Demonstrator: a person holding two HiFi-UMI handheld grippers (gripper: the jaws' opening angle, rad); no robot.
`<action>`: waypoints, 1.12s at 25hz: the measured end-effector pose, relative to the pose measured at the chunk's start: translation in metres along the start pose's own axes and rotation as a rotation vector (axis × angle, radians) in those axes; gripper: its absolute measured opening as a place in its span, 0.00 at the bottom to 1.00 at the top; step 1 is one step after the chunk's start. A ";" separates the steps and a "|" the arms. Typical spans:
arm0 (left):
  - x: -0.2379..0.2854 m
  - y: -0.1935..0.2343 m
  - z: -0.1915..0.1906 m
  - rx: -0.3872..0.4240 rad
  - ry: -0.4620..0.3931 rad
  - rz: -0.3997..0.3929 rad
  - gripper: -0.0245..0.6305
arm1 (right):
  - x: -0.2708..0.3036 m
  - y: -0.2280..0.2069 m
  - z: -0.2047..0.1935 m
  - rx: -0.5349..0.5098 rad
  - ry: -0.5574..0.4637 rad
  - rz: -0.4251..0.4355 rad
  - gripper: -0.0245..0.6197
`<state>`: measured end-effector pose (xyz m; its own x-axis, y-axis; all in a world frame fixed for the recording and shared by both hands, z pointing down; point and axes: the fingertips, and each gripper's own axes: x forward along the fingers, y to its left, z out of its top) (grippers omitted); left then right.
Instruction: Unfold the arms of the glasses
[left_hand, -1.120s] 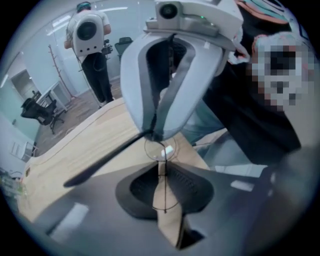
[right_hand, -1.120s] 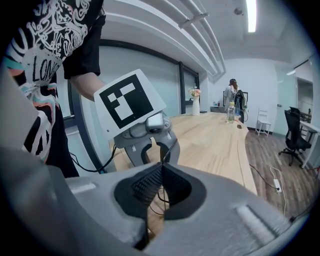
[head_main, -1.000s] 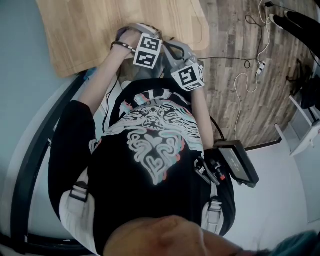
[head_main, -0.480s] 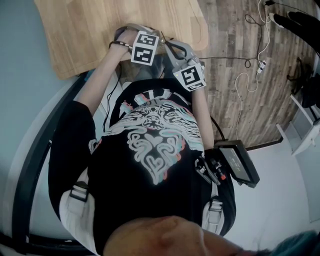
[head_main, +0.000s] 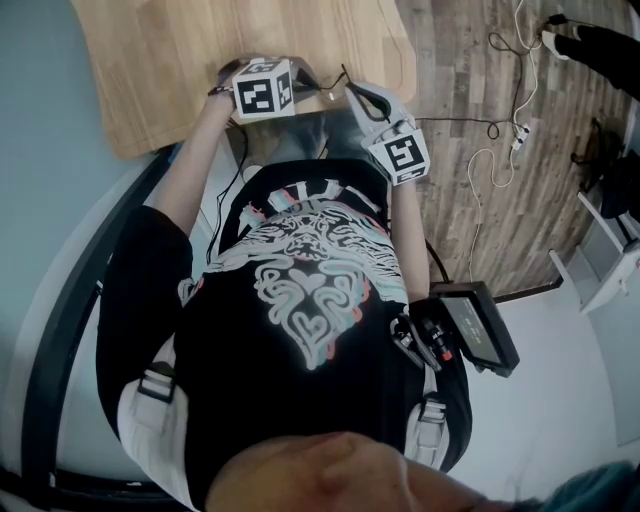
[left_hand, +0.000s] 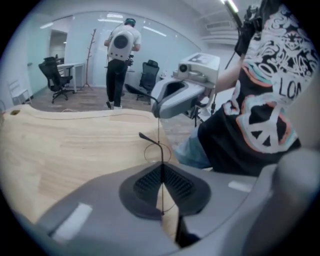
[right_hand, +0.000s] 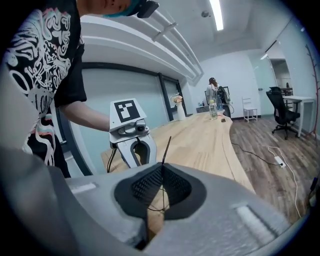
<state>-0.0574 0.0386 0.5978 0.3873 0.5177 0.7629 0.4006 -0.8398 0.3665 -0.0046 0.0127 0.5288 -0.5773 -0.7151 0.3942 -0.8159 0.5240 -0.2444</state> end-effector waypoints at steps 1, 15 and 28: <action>-0.004 0.000 0.003 -0.016 -0.029 -0.004 0.03 | 0.000 -0.001 0.000 0.009 -0.004 0.000 0.04; -0.063 0.013 0.026 -0.334 -0.635 -0.035 0.03 | -0.015 -0.026 0.012 0.248 -0.152 -0.020 0.04; -0.123 0.041 0.019 -0.658 -1.139 -0.058 0.03 | -0.024 -0.040 0.035 0.515 -0.305 0.048 0.04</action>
<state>-0.0727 -0.0563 0.5092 0.9912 0.1312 -0.0170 0.0890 -0.5667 0.8191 0.0408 -0.0072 0.4982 -0.5350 -0.8365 0.1187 -0.6553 0.3221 -0.6832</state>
